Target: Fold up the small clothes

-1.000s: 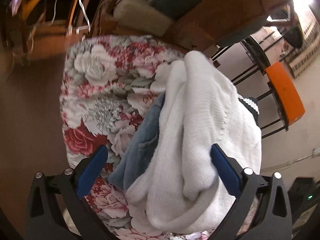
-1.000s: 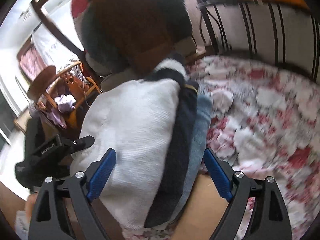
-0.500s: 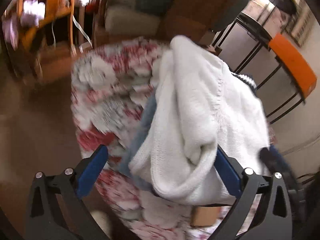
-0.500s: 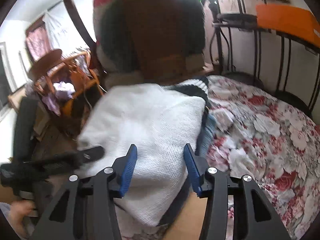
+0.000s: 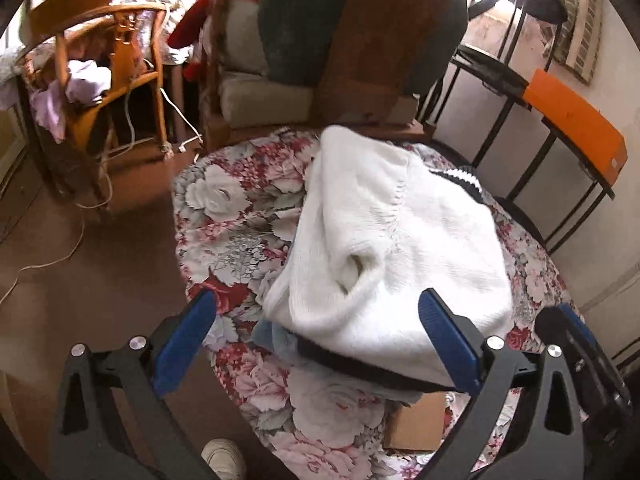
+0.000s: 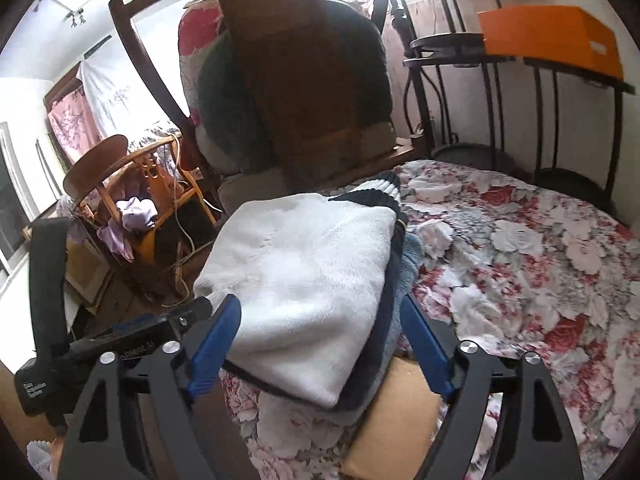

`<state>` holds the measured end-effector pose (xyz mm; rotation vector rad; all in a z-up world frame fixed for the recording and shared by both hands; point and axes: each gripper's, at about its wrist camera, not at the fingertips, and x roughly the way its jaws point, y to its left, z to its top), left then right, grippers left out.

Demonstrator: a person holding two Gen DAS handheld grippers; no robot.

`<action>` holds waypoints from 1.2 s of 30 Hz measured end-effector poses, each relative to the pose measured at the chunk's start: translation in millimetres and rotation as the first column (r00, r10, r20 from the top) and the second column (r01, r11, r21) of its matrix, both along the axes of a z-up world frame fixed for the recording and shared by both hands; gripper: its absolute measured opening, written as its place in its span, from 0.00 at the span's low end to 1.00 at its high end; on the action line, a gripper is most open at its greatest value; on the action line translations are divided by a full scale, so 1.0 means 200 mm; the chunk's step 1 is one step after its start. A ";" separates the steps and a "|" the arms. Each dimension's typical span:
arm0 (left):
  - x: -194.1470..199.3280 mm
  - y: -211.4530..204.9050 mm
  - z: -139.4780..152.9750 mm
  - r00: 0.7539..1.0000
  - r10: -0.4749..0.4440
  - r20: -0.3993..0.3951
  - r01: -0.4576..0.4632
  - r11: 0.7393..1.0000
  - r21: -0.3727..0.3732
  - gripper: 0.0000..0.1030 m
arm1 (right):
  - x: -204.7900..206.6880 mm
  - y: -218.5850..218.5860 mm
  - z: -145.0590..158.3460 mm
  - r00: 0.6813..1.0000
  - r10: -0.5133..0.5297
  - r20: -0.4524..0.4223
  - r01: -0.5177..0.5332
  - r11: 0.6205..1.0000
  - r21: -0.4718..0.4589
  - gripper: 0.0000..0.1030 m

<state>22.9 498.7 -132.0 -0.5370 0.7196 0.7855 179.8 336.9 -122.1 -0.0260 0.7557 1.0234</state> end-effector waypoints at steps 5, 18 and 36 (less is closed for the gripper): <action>-0.08 -0.11 0.14 0.999 0.034 -0.011 -0.033 0.998 0.056 0.95 | -0.06 -0.12 0.07 1.000 -0.030 -0.008 0.030 0.999 0.032 0.83; -0.24 -0.33 0.34 0.996 0.084 -0.002 -0.080 0.965 0.250 0.96 | -0.24 -0.29 0.27 0.990 -0.068 0.124 0.061 0.996 0.058 0.96; -0.18 -0.37 0.33 0.994 0.096 -0.060 -0.072 0.944 0.321 0.96 | -0.22 -0.30 0.21 0.990 -0.108 0.089 0.108 0.994 0.006 0.97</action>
